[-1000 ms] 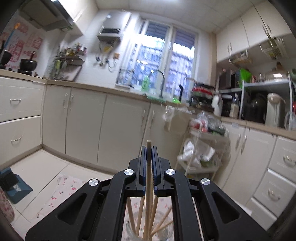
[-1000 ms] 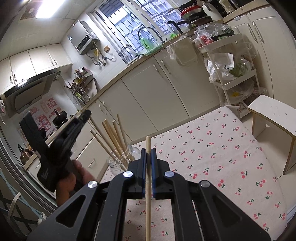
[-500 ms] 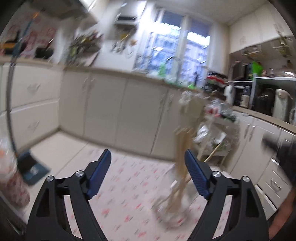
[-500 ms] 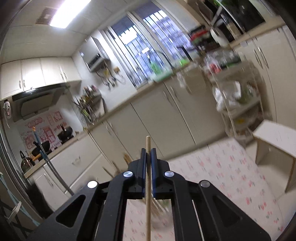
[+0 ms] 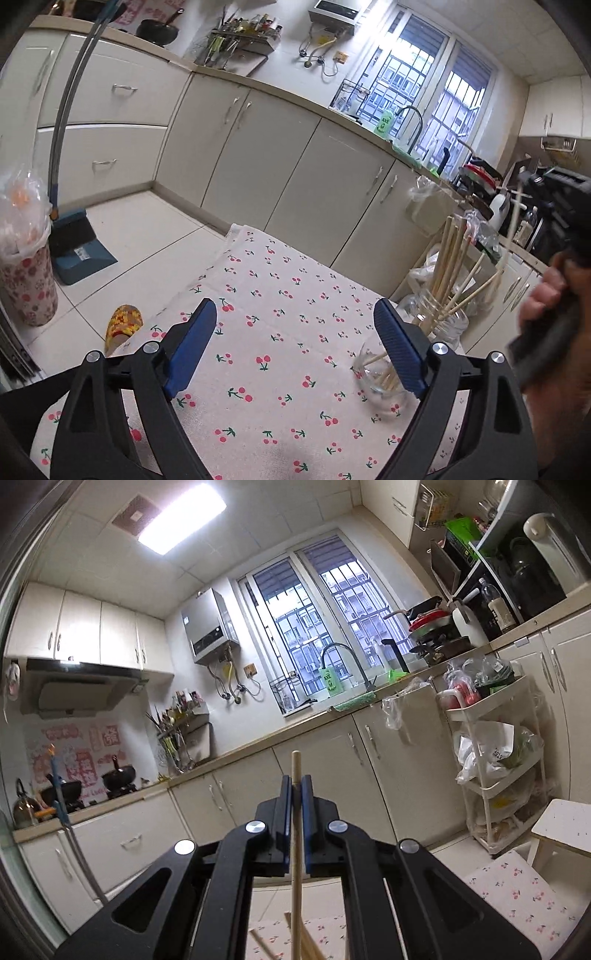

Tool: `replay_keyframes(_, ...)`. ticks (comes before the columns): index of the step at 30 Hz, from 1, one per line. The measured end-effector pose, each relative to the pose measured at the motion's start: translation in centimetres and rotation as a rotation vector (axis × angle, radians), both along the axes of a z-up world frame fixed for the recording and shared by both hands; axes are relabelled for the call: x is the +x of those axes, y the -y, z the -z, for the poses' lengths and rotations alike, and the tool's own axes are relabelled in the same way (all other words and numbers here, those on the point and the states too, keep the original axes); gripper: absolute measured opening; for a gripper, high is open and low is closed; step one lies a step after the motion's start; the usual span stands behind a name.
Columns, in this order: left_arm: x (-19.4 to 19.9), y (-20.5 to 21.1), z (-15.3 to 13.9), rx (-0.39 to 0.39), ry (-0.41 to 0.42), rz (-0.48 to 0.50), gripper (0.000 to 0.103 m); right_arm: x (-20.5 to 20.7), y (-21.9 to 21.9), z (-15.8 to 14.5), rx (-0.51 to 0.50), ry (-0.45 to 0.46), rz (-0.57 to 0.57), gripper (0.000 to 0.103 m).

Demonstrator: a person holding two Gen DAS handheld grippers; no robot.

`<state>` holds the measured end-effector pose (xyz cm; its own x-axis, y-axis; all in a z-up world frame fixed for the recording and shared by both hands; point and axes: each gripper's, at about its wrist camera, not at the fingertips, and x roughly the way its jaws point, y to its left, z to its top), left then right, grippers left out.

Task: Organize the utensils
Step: 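Lower the right gripper's stick into the jar and open to release it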

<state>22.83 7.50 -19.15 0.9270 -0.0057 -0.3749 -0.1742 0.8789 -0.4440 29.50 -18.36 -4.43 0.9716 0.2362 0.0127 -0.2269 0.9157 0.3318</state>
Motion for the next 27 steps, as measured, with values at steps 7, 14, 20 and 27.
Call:
replay_keyframes(7,0.5,0.0,0.2,-0.014,0.001,0.023,0.084,1.5,-1.4,2.3,-0.074,-0.017,0.037,0.006)
replay_keyframes(14,0.6,0.2,0.2,-0.011,0.001,0.024,0.085,0.7,-2.6,3.9,-0.139,-0.033,0.025,0.006)
replay_keyframes(20,0.7,0.2,0.2,-0.007,-0.007,0.017,0.086,-0.3,-2.6,5.2,-0.193,-0.057,0.029,0.006)
replay_keyframes(27,0.8,0.4,0.3,0.001,-0.022,0.002,0.09,-2.8,-1.8,5.9,-0.246,-0.096,0.009,0.03)
